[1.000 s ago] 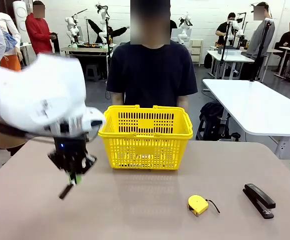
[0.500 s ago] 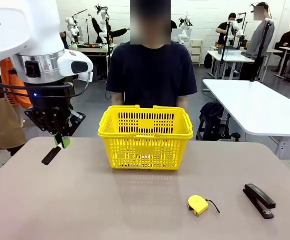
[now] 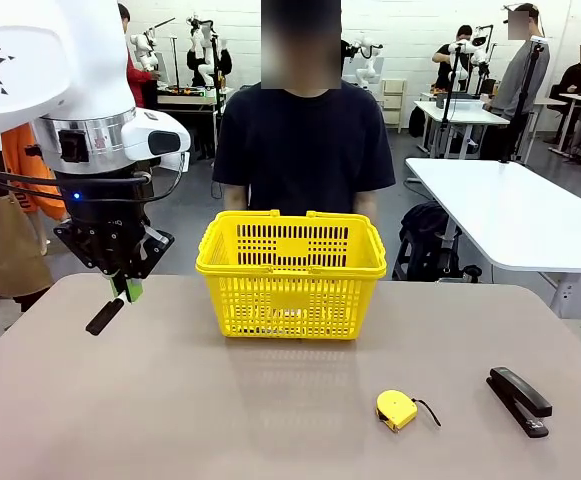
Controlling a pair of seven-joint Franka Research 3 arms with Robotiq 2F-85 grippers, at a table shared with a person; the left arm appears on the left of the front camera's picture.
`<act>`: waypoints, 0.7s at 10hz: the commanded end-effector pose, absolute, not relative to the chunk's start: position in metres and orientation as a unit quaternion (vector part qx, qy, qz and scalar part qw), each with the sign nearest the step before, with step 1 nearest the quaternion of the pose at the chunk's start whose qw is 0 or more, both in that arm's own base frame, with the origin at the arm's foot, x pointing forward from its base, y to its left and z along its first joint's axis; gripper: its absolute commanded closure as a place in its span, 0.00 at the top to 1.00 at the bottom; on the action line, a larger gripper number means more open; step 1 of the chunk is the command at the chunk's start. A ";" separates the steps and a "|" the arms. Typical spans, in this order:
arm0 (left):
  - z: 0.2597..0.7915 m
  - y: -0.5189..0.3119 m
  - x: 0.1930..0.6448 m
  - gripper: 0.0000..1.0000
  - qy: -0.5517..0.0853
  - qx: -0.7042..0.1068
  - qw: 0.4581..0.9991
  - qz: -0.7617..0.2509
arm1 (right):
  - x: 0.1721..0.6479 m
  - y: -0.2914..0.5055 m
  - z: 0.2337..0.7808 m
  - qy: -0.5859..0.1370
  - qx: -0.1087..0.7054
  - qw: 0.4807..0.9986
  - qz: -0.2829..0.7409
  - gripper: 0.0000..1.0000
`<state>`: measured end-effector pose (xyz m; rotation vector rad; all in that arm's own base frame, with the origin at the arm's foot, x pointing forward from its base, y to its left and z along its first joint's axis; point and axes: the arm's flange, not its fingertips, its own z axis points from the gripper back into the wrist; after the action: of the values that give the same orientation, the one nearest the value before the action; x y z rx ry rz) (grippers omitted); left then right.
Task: Place the items the person wants into the basket.
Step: Pick up the item the person points to and place it in the Market Basket.
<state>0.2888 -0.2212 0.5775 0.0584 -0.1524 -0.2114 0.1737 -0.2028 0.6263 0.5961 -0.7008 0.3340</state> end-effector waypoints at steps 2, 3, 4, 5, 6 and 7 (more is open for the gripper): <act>0.578 -0.221 0.289 0.12 -0.076 0.029 0.991 -0.105 | 0.174 -0.203 0.625 -0.340 0.295 0.877 0.169 1.00; 0.589 -0.234 0.315 0.12 -0.052 0.040 0.976 -0.208 | 0.174 -0.203 0.625 -0.340 0.295 0.877 0.169 1.00; 0.603 -0.251 0.347 0.12 -0.041 0.040 0.963 -0.264 | 0.174 -0.203 0.625 -0.340 0.295 0.877 0.169 1.00; 0.612 -0.269 0.379 0.12 -0.065 0.062 0.944 -0.317 | 0.174 -0.203 0.625 -0.340 0.295 0.877 0.169 1.00; 0.622 -0.290 0.412 0.12 -0.047 0.050 0.917 -0.394 | 0.174 -0.203 0.625 -0.340 0.295 0.877 0.169 1.00; 0.627 -0.309 0.437 0.12 -0.039 0.063 0.886 -0.457 | 0.174 -0.203 0.625 -0.340 0.295 0.877 0.169 1.00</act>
<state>0.4108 -0.2912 0.6041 0.0821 -0.1068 -0.7993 0.1734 -0.2029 0.6263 0.5959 -0.7013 0.3335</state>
